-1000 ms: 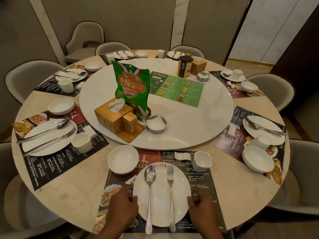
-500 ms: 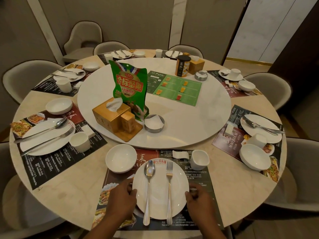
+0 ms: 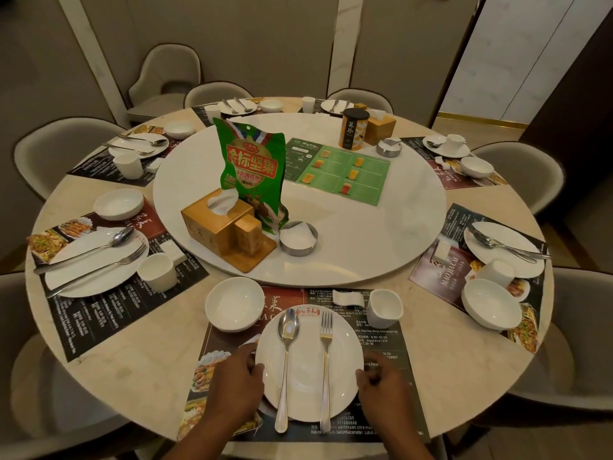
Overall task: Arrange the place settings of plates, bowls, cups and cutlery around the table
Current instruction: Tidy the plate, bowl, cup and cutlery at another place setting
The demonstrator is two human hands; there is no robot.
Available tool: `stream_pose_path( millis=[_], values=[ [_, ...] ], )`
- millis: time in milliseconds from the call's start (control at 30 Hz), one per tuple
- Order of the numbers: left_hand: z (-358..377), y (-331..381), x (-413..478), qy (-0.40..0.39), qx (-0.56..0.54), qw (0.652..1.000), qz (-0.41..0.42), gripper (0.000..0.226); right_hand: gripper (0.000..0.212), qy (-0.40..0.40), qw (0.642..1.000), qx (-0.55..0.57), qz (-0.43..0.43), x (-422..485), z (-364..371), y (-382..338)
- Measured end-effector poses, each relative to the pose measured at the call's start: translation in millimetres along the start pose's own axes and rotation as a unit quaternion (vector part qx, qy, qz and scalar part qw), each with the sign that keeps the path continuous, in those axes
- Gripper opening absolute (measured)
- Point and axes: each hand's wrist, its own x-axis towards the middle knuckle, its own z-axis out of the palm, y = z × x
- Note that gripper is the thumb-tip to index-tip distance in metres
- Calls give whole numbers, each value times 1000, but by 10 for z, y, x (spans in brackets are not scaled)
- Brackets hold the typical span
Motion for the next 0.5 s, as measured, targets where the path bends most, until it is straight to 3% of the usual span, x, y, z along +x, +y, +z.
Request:
stream_pose_path(
  millis=[300, 500],
  values=[
    [1, -2, -39, -4, 3, 1000, 3, 39, 21, -13, 1000, 8, -5, 4, -28, 45],
    [-70, -41, -179, 29, 3, 999, 39, 22, 24, -39, 998, -29, -27, -130, -186, 126]
  ],
)
